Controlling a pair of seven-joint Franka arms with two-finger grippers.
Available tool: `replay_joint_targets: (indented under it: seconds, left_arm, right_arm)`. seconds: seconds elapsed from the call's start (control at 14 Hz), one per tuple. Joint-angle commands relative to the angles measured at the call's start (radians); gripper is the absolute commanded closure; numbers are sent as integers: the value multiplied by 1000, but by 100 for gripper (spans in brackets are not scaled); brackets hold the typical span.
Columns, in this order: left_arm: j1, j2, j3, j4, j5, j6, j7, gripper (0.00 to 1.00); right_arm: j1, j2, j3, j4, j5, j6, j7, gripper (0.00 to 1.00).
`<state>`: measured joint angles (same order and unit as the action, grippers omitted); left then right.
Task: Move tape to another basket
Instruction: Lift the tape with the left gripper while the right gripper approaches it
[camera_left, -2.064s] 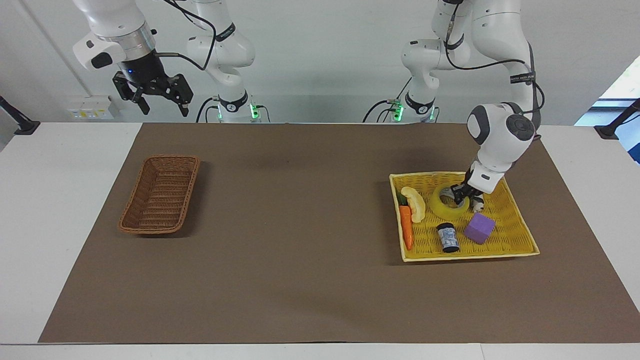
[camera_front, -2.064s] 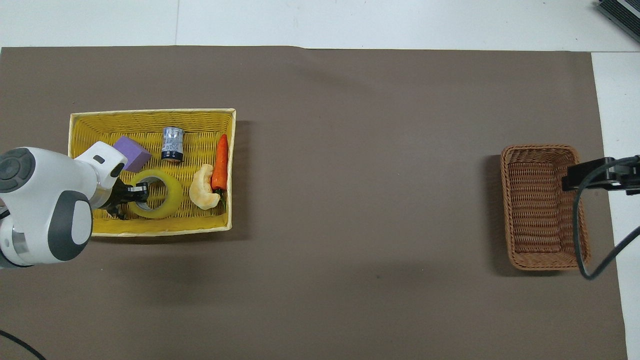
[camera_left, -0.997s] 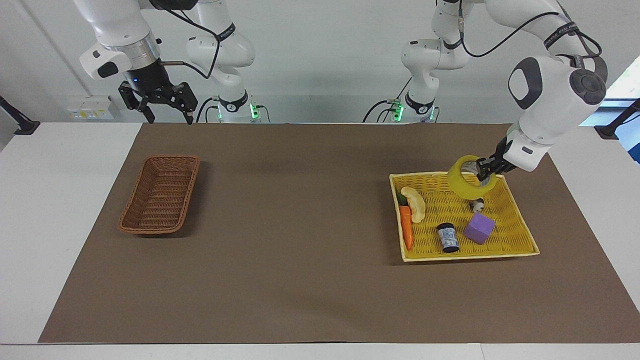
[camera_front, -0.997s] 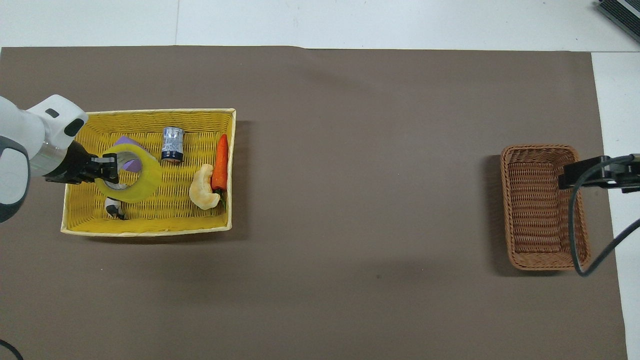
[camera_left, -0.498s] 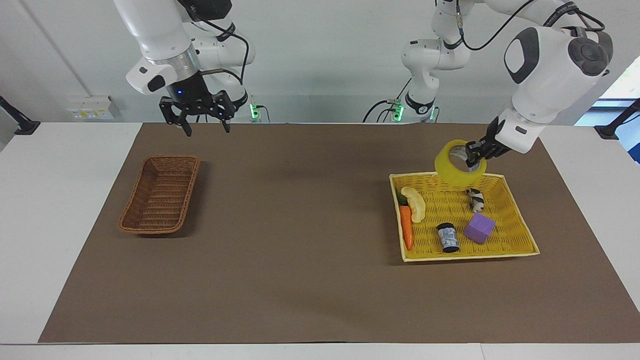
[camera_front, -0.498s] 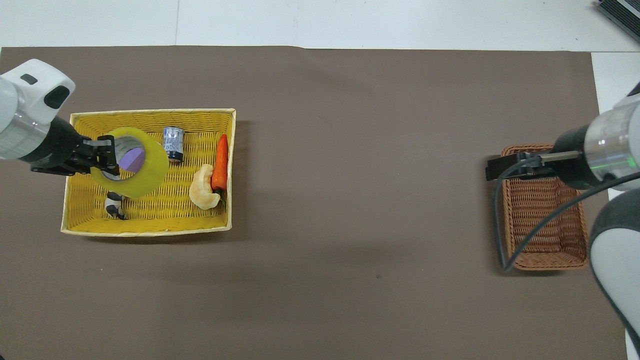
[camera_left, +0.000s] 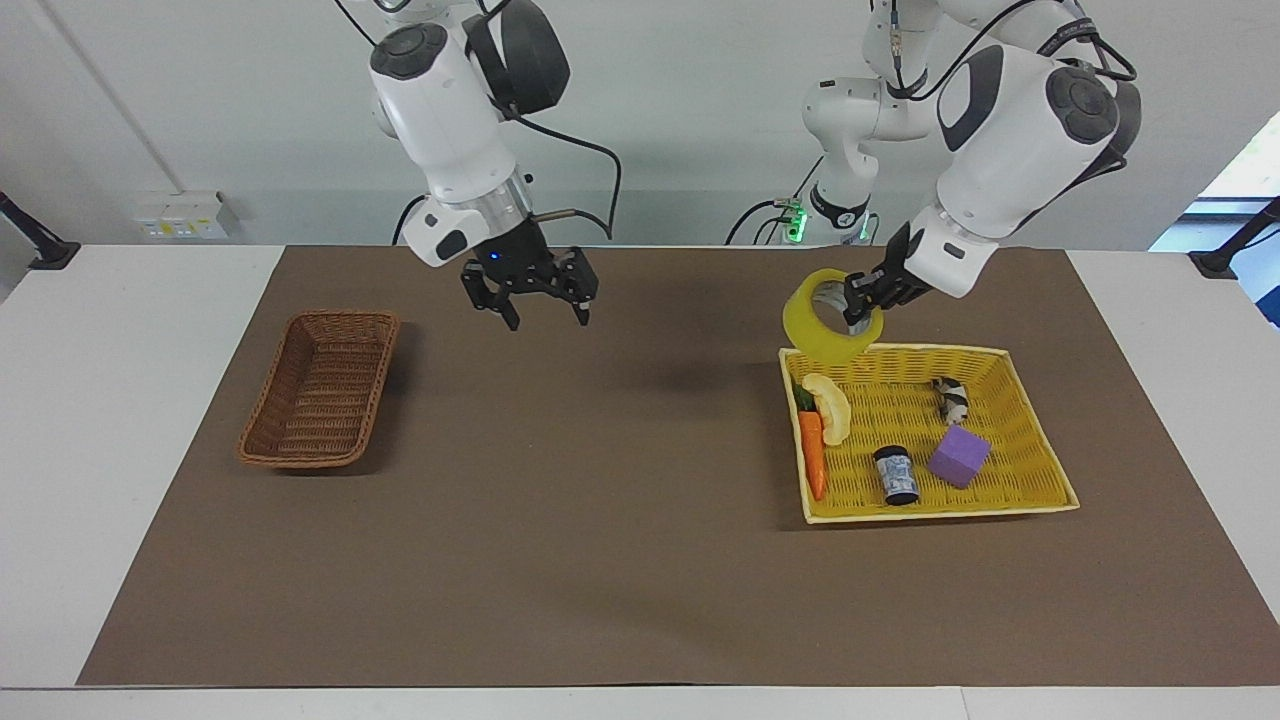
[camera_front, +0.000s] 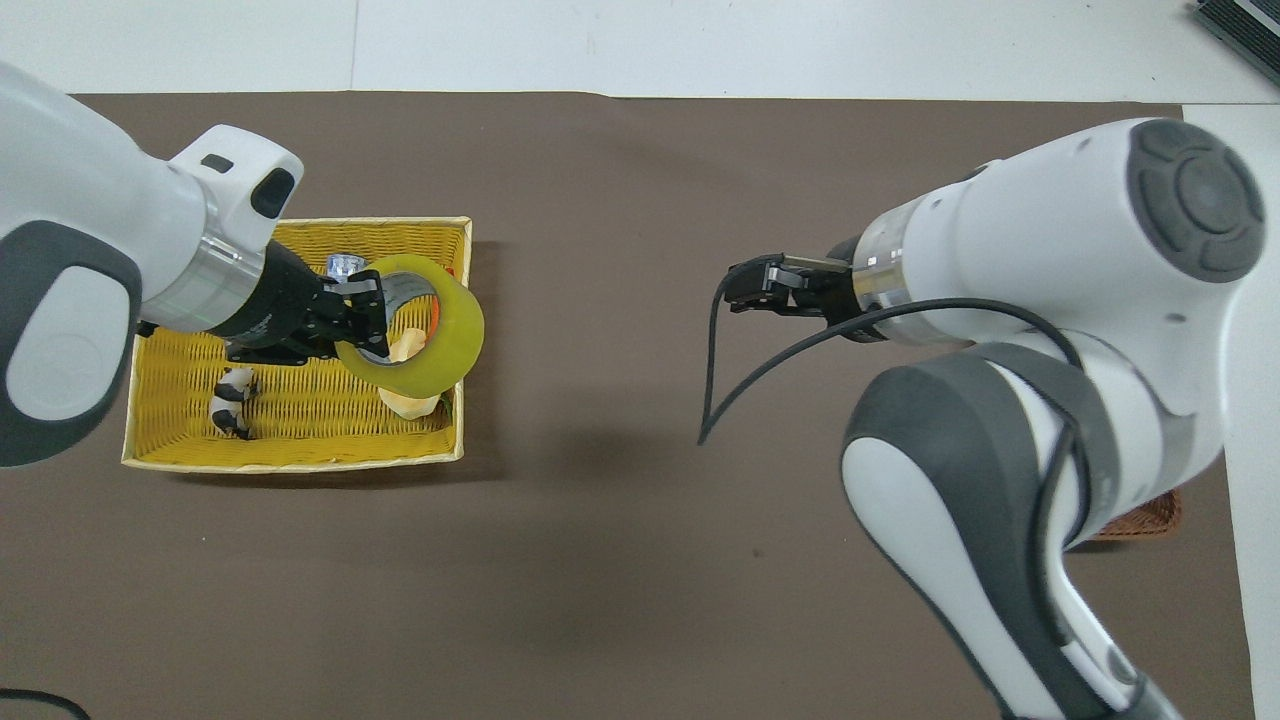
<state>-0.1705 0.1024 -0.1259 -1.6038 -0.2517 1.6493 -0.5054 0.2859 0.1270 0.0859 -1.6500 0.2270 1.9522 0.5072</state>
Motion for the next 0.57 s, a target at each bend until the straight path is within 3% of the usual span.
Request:
replay_joint_targets:
  seconds: [0.0,0.14,0.28,0.5]
  left_arm:
    - [-53,-19,11,-14,-73,52,-31,100]
    - [-88,-41,11,-56,-127,117,-28,100]
    - [-96,-62,11,-105,-205,185,-22,100]
    - [-122,-73,9,-125,-224,213,-10,100]
  right_arm:
    - [35,13,-5,6,87,17,100,0]
    - [33,13,-5,9,190,16,102,0]
    - [15,13,-5,13,225,5,88,0]
    - [-19,-1,-6,39,276,-44,71,0]
